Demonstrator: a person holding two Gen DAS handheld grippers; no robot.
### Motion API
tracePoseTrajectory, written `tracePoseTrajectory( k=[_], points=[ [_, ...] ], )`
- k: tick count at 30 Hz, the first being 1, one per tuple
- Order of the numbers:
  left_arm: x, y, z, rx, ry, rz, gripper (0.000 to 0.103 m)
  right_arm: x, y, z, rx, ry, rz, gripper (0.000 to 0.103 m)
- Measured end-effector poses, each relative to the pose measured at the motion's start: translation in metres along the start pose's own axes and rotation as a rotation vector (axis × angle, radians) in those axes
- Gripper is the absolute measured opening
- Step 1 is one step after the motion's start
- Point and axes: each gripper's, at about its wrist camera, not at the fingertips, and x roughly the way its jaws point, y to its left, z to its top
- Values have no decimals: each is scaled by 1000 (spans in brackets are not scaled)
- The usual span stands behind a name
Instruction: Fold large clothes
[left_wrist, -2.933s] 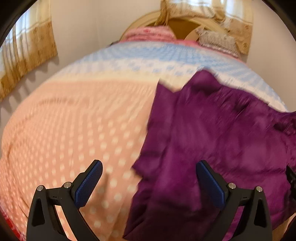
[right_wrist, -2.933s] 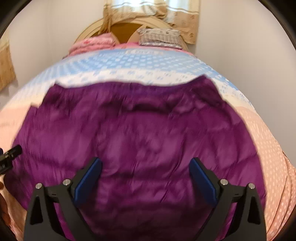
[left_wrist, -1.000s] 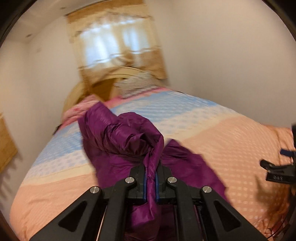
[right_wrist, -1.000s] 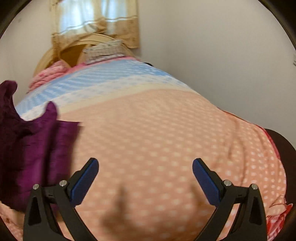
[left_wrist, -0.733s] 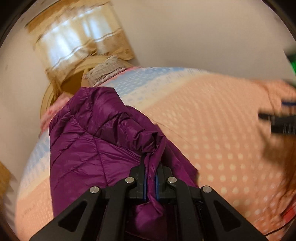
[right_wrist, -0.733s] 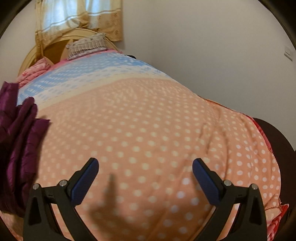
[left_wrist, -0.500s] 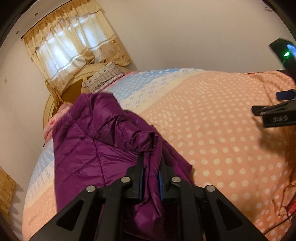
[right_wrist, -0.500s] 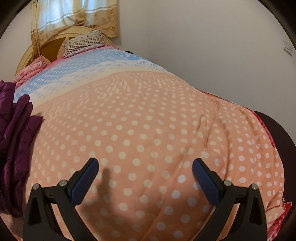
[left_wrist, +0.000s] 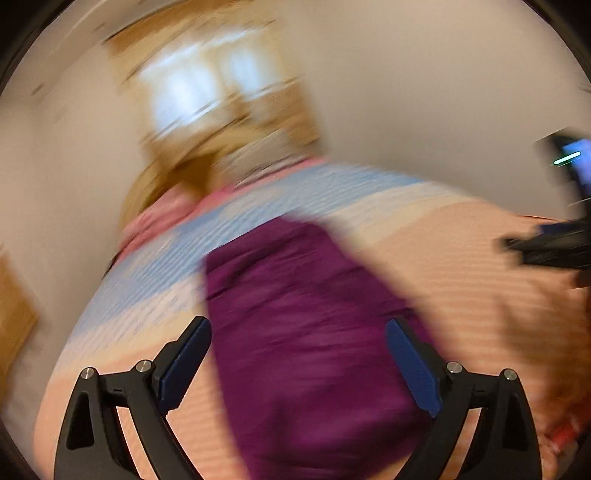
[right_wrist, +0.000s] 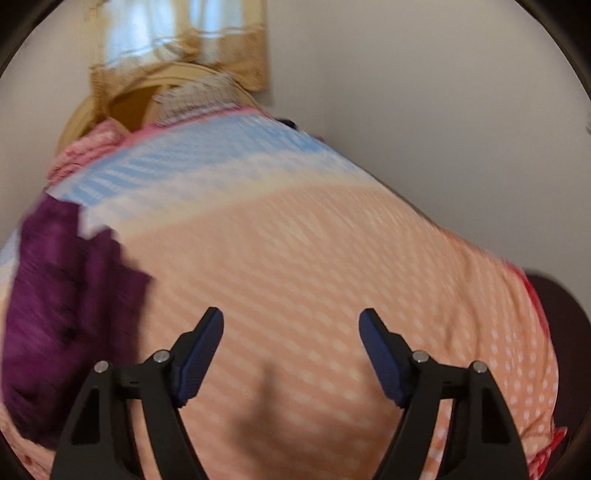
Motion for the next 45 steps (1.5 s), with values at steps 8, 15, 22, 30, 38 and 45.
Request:
tracePoseTrajectory(
  k=[8, 15, 22, 30, 38, 45],
  points=[
    [94, 133, -4, -356, 189, 302, 96, 1, 154, 65, -145, 8, 97, 65],
    [127, 143, 3, -439, 205, 262, 96, 62, 216, 62, -58, 24, 175, 51],
    [163, 104, 11, -420, 202, 130, 96, 104, 163, 23, 35, 80, 92, 45],
    [189, 49, 9, -324, 209, 141, 96, 121, 136, 7, 50, 97, 110, 46],
    [204, 50, -7, -399, 231, 88, 101, 131, 133, -2, 57, 94, 127, 48],
    [212, 43, -11, -382, 264, 89, 102, 140, 130, -7, 75, 122, 149, 50]
  ],
)
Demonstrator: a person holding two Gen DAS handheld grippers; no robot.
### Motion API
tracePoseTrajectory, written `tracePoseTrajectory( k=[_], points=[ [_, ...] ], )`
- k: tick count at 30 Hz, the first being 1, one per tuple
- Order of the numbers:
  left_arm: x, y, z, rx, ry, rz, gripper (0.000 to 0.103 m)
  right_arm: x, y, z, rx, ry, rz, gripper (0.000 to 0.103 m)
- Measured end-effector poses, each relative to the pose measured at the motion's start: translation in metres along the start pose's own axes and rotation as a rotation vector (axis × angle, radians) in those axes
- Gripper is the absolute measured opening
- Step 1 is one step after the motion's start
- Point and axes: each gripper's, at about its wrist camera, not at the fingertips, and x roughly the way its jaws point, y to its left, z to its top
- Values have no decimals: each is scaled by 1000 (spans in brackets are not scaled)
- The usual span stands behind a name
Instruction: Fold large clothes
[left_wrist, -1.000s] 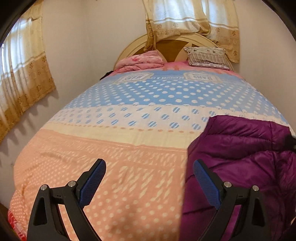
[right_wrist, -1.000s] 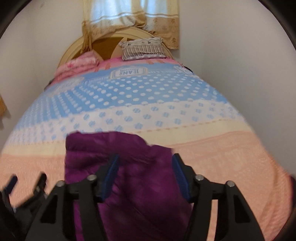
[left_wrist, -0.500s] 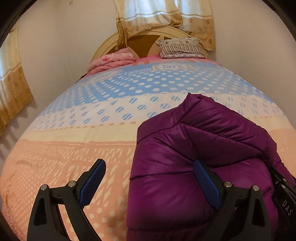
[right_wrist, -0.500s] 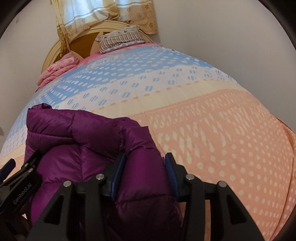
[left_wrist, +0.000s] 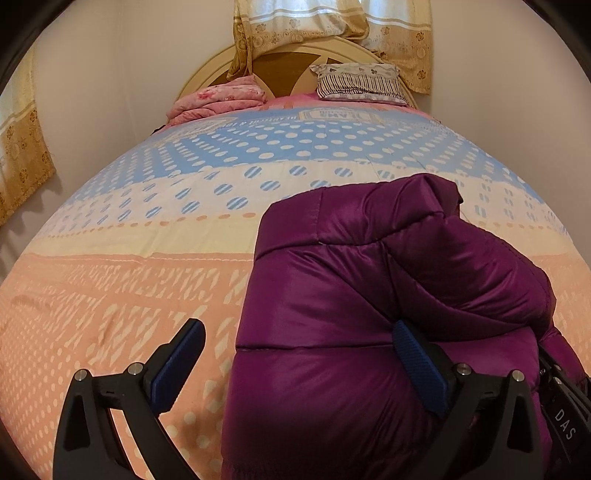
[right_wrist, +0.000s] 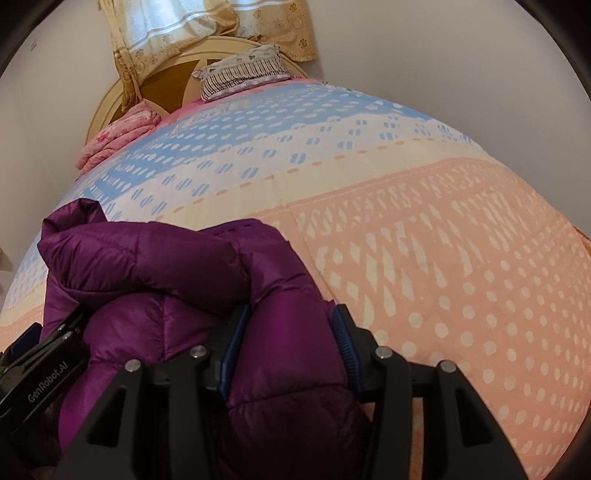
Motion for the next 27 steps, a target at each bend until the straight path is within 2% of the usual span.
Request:
tracePoseTrajectory(
  k=[27],
  points=[
    [13, -5, -5, 40, 48, 8, 102, 7, 8, -5, -66, 28, -76, 53]
  ],
)
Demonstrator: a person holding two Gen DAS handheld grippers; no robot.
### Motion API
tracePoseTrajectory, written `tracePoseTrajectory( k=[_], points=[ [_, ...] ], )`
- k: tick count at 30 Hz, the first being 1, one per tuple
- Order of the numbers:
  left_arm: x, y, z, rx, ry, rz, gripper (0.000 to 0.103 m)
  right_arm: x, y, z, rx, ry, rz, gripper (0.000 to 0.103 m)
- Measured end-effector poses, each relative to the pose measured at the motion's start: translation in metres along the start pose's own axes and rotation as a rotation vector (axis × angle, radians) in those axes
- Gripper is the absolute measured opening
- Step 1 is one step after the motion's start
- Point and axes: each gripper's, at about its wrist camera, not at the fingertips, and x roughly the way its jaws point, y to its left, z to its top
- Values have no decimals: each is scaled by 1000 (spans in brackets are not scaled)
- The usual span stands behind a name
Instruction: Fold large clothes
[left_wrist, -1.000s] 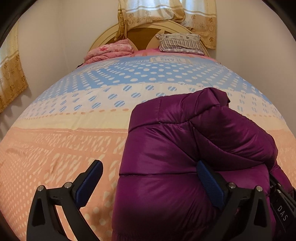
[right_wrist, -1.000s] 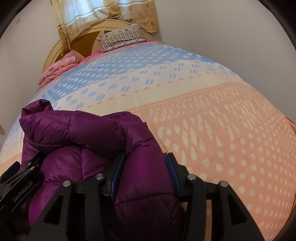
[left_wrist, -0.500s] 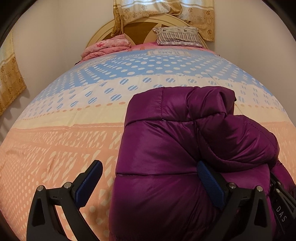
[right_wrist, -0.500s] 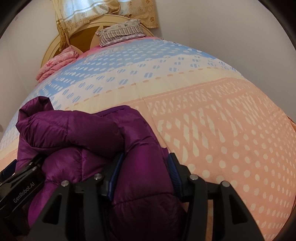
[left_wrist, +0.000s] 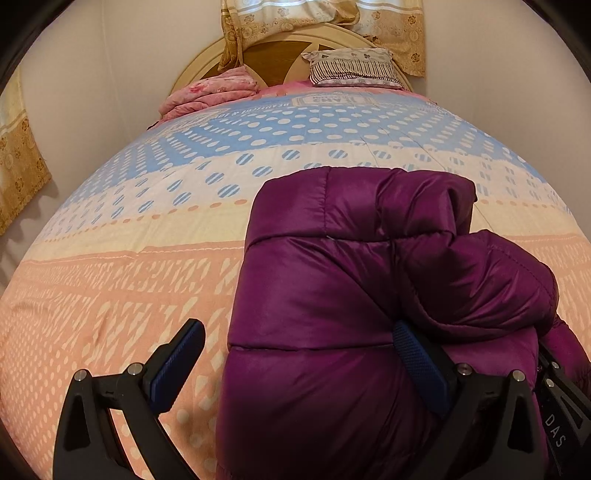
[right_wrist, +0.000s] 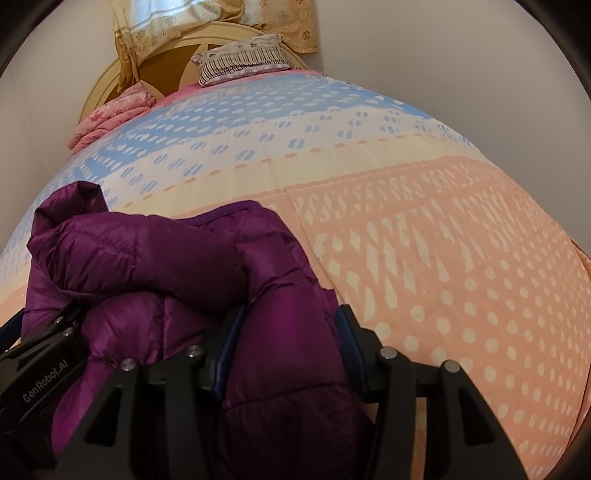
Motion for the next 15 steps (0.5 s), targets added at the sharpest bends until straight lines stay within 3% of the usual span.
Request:
tracePoseTrajectory(
  k=[10, 15],
  points=[
    [2, -8, 0, 26, 3, 28, 102, 1, 1, 0, -10, 6, -15, 55],
    [1, -5, 0, 18, 7, 11, 102, -1, -4, 1, 13, 9, 24, 56]
  ],
)
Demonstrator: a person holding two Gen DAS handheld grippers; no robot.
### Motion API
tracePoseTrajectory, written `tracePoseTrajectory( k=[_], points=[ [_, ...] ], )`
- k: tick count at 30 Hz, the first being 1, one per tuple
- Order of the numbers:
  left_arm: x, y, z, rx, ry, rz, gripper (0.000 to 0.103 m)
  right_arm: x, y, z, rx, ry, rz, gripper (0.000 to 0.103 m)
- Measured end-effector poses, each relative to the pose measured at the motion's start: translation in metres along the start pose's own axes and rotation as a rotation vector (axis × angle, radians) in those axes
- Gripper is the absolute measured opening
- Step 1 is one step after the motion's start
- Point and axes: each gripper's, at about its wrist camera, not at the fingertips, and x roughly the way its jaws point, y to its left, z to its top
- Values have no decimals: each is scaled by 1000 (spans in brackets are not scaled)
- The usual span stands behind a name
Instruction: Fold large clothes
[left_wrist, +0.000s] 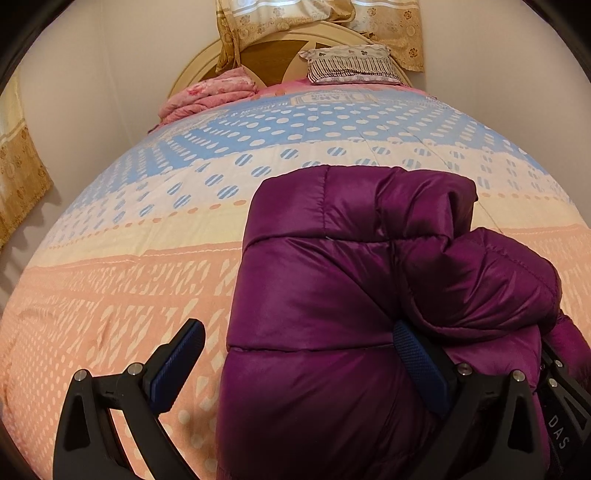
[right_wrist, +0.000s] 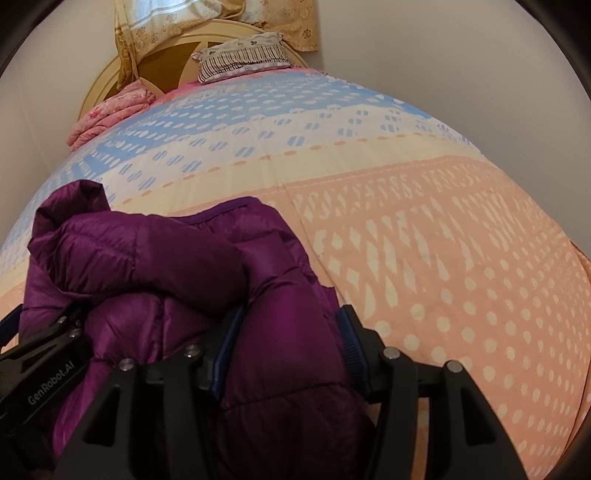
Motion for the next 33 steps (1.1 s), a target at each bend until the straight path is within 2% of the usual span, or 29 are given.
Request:
tracePoseTrajectory(
  k=[2, 4, 7, 8, 10, 12, 14, 18, 21, 33],
  points=[
    [-8, 7, 0, -7, 8, -34, 102, -9, -1, 2, -1, -5, 14, 56],
    [-24, 20, 3, -38, -22, -79, 102, -35, -5, 5, 19, -85, 33, 56],
    [-42, 44, 21, -126, -112, -67, 102, -59, -3, 22, 30, -173, 48, 55],
    [-40, 50, 32, -156, -117, -56, 102, -59, -1, 29, 31, -175, 54, 50],
    [-25, 51, 46, -175, -72, -38, 102, -44, 4, 45, 31, -146, 70, 40],
    [-5, 41, 48, -153, -26, -28, 102, -22, 9, 48, 7, -104, 76, 37],
    [7, 29, 40, -114, -14, -7, 102, 1, 13, 40, -23, -43, 62, 34],
    [7, 21, 27, -99, -48, 10, 102, 14, 7, 33, -11, -9, 81, 34],
    [12, 17, 26, -78, -33, 31, 102, 20, 5, 33, -18, 20, 79, 34],
    [20, 4, 23, -30, -18, 70, 102, 23, 13, 29, -56, 24, 23, 35]
  ],
)
